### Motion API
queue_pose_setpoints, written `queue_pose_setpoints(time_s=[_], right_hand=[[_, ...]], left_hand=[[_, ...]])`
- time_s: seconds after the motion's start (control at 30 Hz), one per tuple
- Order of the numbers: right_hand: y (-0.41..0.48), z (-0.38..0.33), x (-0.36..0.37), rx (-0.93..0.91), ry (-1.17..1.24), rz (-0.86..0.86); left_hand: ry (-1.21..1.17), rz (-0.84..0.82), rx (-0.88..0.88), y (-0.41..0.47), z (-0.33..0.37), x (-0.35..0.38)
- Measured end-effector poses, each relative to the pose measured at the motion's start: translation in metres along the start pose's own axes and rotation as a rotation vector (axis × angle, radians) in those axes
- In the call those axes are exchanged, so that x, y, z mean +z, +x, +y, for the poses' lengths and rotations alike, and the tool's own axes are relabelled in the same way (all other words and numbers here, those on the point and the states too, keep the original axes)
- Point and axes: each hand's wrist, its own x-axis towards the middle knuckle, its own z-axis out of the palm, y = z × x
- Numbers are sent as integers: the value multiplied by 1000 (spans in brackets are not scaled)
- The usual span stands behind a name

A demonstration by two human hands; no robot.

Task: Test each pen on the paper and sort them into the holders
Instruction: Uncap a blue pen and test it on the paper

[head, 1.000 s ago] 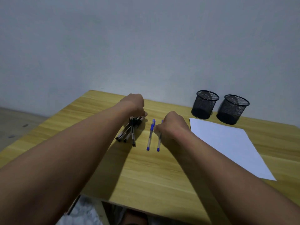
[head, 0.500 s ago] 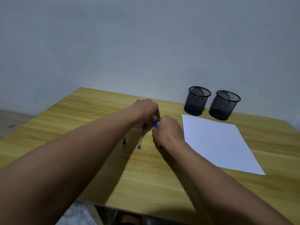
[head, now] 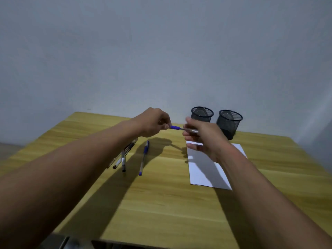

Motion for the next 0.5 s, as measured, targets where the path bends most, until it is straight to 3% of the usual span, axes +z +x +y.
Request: queue_pose_setpoints(time_s=[0.1, 0.23, 0.37, 0.5], right_hand=[[-5, -10, -20, 4, 347, -39], [-9, -7, -26, -171, 320, 74], [-12, -9, -38, -228, 424, 134], [-12, -4, -51, -235, 425, 103]], left_hand=[[-145, 56, -5, -1, 21, -2], [-496, 146, -23, 2, 52, 8], [-847, 246, -79, 3, 74, 22], [-978, 273, -126, 3, 84, 32]])
